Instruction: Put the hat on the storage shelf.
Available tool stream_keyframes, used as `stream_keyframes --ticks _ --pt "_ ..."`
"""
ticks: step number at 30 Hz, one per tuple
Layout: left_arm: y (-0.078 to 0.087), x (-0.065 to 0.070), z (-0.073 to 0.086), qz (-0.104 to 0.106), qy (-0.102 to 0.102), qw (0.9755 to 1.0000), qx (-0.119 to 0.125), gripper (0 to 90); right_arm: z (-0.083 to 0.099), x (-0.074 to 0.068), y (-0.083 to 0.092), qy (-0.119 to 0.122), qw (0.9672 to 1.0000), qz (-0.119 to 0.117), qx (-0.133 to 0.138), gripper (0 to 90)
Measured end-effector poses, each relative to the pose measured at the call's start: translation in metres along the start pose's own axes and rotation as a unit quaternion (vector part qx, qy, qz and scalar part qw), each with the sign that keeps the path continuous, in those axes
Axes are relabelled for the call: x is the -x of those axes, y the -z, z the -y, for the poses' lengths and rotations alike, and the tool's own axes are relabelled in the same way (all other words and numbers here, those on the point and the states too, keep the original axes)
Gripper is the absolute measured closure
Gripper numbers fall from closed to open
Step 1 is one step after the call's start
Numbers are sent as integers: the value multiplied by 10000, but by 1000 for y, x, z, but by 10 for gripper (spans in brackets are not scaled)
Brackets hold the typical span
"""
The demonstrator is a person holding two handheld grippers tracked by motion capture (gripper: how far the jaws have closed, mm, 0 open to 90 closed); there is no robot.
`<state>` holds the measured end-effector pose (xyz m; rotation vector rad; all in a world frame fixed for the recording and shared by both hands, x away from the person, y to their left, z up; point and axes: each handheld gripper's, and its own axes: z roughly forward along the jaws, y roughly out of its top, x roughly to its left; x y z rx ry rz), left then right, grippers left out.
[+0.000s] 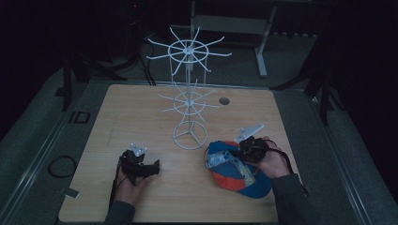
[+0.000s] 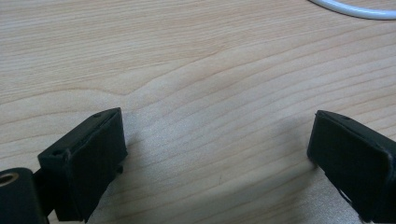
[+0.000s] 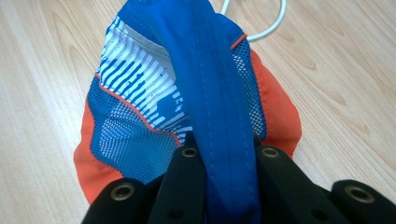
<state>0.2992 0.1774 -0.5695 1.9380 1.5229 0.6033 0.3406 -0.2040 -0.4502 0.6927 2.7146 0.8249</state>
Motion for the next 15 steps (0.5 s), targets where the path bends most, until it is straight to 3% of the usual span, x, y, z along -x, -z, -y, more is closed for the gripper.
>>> stream_keyframes --ticks 7,15 --pt "0 0 0 0 -23 10000 -18 47 -1 2 10 -165 9992 -148 341 869" --pt "0 0 0 3 -11 10000 -17 48 -2 4 23 -396 9959 -239 774 870"
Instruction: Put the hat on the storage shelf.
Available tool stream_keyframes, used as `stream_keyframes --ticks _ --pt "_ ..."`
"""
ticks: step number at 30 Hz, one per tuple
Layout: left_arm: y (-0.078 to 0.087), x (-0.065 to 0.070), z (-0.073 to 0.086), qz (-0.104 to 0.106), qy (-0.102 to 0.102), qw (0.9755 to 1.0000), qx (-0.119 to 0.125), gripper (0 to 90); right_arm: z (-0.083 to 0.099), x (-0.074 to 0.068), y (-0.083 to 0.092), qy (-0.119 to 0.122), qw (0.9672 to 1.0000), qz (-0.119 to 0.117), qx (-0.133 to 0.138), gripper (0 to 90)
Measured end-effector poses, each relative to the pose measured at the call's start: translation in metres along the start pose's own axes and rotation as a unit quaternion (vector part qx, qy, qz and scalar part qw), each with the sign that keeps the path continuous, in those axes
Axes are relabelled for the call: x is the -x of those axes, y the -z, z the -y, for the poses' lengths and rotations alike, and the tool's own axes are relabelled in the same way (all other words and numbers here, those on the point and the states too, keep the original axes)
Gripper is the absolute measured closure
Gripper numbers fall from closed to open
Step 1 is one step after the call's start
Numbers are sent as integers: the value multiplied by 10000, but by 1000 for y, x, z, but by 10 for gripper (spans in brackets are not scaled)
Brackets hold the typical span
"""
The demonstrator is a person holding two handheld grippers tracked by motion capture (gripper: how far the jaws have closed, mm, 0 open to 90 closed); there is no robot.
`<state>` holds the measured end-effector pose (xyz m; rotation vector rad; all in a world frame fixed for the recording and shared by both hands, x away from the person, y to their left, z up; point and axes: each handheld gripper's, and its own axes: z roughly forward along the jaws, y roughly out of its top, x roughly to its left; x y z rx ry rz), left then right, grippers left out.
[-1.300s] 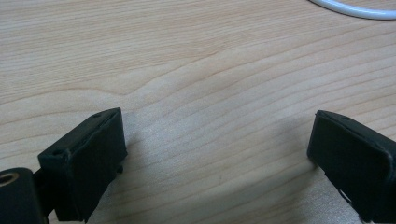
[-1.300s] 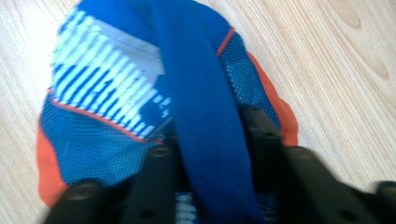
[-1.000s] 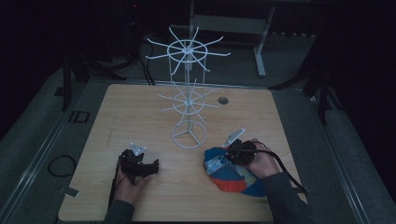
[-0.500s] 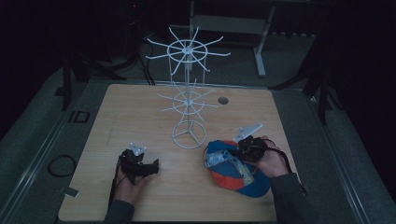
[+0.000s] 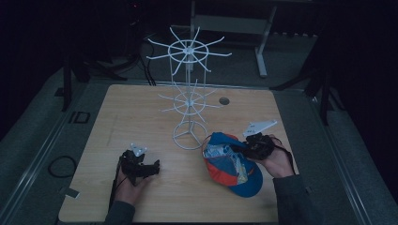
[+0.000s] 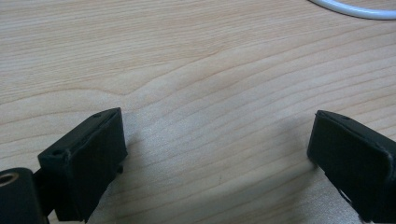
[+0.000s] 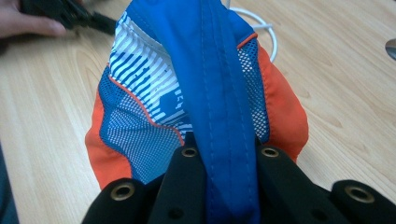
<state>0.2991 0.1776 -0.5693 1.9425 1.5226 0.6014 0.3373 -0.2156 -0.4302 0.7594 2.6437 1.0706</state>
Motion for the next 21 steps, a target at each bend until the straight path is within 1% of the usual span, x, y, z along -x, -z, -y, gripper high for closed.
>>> stream_keyframes --ticks 2,5,8,14,21 --pt "0 0 0 -1 -3 10000 0 48 0 0 1 -20 10000 -20 48 871" --pt "0 0 0 0 -2 10000 -1 47 0 1 6 -114 9996 -65 254 873" --pt "0 0 0 -1 -1 10000 0 47 -1 0 11 -150 9990 -69 409 874" --pt "0 0 0 -4 -1 10000 10 47 -4 -2 20 -162 9978 53 645 876" --pt "0 0 0 -4 -1 10000 9 47 -4 -1 26 -226 9968 106 760 876"
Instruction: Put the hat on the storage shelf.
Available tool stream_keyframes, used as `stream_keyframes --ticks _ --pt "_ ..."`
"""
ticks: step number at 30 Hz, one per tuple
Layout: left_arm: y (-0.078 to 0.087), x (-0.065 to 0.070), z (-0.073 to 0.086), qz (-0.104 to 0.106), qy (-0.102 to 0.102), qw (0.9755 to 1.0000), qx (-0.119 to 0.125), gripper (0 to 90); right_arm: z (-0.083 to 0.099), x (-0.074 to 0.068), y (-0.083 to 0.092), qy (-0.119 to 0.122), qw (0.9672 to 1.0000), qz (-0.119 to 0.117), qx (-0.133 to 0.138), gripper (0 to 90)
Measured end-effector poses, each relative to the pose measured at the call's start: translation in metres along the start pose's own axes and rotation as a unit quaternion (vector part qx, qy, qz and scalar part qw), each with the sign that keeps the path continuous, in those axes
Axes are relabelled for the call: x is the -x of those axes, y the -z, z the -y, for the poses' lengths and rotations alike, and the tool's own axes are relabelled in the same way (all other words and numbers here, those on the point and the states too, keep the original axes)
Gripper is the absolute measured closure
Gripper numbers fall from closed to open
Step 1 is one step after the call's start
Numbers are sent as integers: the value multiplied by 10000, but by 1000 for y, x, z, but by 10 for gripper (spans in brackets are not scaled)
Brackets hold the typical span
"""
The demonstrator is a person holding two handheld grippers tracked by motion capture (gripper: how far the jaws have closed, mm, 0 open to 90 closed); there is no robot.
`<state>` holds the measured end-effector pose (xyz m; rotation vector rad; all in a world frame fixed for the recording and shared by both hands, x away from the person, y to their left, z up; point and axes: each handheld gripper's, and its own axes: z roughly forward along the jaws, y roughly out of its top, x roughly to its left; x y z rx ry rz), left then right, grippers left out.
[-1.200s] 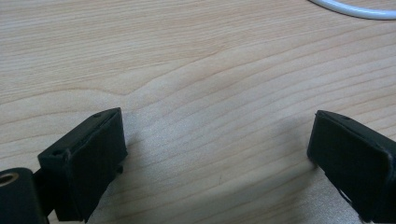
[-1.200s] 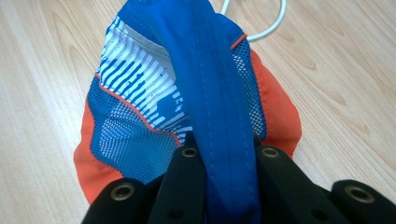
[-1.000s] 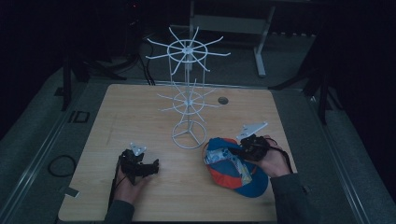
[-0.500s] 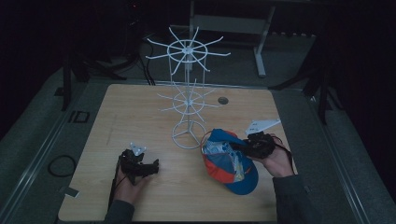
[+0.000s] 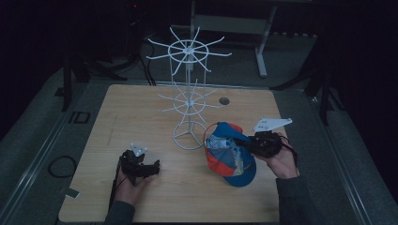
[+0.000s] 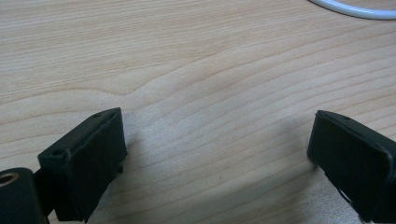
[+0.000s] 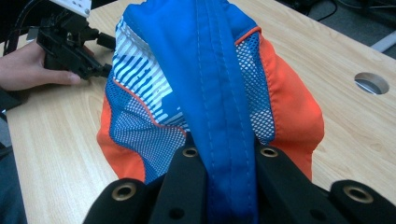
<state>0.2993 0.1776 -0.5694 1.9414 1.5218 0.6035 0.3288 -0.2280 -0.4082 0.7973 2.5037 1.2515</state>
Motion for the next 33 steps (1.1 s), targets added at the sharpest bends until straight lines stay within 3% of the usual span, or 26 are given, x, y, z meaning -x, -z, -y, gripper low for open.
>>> stream_keyframes --ticks 22,33 --pt "0 0 0 -1 -1 10000 0 48 -6 -1 15 -106 9994 214 232 879" --pt "0 0 0 -1 1 10000 -1 47 -17 1 31 -45 9988 338 352 880"
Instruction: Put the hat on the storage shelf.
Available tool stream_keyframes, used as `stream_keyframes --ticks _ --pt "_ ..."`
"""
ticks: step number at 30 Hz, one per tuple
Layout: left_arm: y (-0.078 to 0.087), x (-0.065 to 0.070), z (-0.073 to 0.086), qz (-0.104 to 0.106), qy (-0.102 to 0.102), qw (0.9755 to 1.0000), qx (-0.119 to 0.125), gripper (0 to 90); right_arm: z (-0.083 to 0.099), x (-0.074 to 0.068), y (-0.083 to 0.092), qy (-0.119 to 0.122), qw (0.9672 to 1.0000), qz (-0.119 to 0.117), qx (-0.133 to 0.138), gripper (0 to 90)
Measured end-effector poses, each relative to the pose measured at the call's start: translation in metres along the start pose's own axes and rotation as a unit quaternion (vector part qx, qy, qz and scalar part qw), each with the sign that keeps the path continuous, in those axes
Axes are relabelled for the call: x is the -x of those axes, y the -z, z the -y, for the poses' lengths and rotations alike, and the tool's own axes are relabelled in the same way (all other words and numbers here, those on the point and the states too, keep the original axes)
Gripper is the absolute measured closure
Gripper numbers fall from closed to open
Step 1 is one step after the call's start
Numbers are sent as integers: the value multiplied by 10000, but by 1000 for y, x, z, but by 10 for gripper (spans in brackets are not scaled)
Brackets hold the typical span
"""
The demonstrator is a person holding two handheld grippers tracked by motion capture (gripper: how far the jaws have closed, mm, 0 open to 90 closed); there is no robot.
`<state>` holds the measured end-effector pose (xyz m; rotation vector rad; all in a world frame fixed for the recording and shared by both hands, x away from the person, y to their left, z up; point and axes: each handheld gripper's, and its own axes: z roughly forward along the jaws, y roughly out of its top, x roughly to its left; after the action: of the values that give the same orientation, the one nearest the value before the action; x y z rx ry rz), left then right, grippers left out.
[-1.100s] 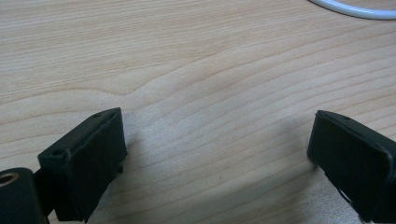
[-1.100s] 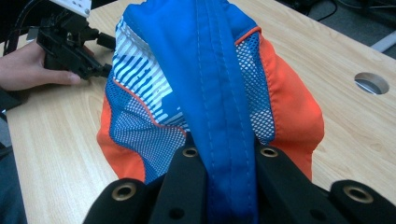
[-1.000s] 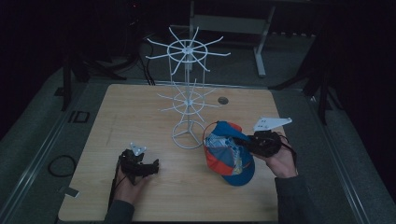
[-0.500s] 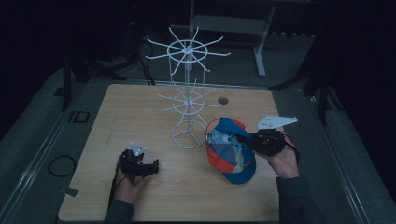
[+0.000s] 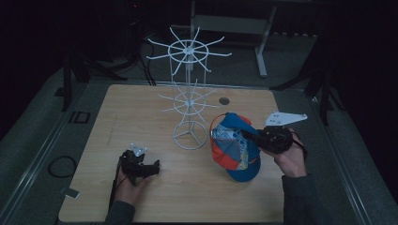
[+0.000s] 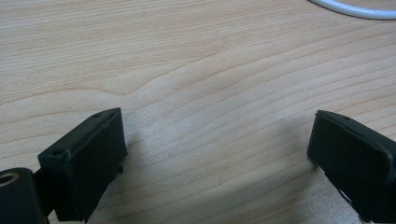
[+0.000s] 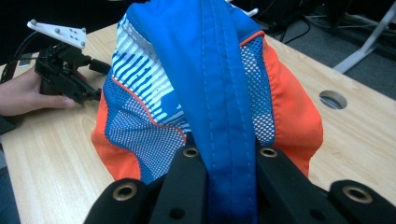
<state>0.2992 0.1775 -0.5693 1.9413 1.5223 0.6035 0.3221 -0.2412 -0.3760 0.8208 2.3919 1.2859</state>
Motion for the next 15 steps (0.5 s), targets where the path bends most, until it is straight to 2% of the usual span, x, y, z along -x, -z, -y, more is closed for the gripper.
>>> stream_keyframes --ticks 15 --pt "0 0 0 2 7 10000 1 48 -18 3 13 36 9998 2 189 881"
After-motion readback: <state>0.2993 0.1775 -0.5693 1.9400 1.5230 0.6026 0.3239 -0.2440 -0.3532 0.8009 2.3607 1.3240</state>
